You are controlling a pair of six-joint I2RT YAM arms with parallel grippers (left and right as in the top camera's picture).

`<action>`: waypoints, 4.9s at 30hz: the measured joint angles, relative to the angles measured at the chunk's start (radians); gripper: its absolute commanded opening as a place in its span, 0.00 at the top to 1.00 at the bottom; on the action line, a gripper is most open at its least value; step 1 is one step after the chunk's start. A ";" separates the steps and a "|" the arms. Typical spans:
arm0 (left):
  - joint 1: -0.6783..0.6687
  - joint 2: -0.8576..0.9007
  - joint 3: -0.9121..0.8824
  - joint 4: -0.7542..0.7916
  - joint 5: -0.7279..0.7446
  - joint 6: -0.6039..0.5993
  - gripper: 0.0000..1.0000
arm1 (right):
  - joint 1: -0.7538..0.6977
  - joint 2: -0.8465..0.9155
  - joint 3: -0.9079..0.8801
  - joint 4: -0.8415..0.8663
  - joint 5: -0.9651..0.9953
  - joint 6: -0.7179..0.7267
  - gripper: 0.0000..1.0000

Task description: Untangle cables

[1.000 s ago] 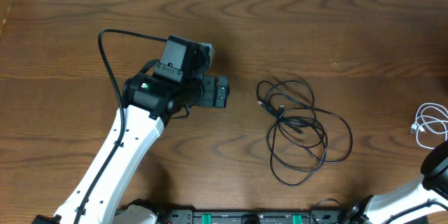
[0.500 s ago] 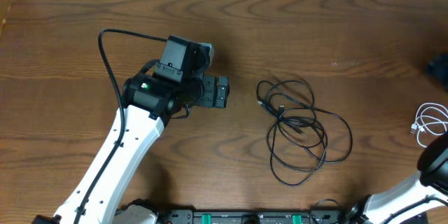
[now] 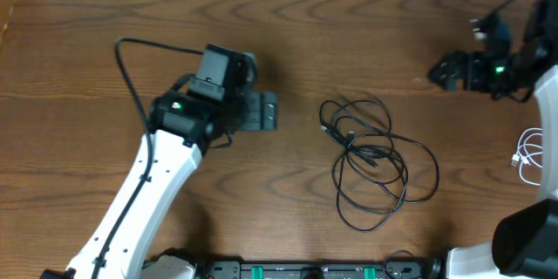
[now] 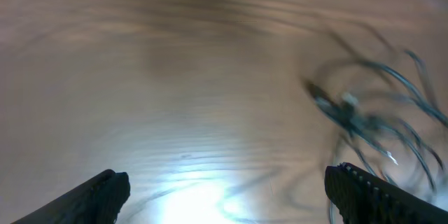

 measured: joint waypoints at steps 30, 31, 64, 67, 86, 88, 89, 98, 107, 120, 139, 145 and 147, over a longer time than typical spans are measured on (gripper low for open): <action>0.249 0.000 0.000 -0.126 -0.106 -0.254 0.05 | 0.601 0.012 -0.314 0.555 0.043 0.033 0.99; 0.249 0.000 0.000 -0.132 -0.106 -0.255 0.05 | 0.601 0.012 -0.264 0.547 0.031 0.045 0.99; 0.245 0.000 -0.059 0.002 0.470 0.275 0.05 | 0.581 -0.103 0.132 0.284 0.006 0.172 0.99; 0.236 0.000 -0.122 0.089 0.542 0.307 0.05 | 0.561 -0.144 0.132 0.298 -0.061 0.180 0.99; -0.002 -0.035 -0.187 0.485 0.675 0.288 0.05 | 0.562 -0.177 0.132 0.207 -0.044 0.303 0.99; -0.051 -0.042 -0.187 0.519 0.625 0.261 0.05 | 0.562 -0.177 0.132 0.206 -0.041 0.311 0.99; -0.069 -0.043 -0.187 0.541 0.603 0.243 0.05 | 0.562 -0.177 0.132 0.203 -0.041 0.315 0.99; -0.179 -0.043 -0.187 0.668 0.303 0.034 0.35 | 0.562 -0.177 0.132 0.185 -0.116 0.330 0.99; -0.225 -0.035 -0.187 0.713 0.191 -0.085 0.92 | 0.558 -0.175 0.132 0.153 -0.114 0.334 0.98; -0.029 -0.095 -0.187 0.702 0.152 -0.333 0.92 | 0.525 -0.175 0.132 0.008 0.394 0.390 0.01; -0.010 -0.214 -0.187 0.905 0.263 -0.491 0.93 | 0.571 -0.173 -0.356 0.513 0.011 0.622 0.01; -0.010 -0.260 -0.187 0.913 0.301 -0.499 0.92 | 0.588 -0.173 -0.472 0.771 -0.062 0.683 0.01; -0.010 -0.271 -0.187 0.925 0.323 -0.500 0.93 | 0.591 -0.173 -0.510 0.819 -0.098 0.723 0.01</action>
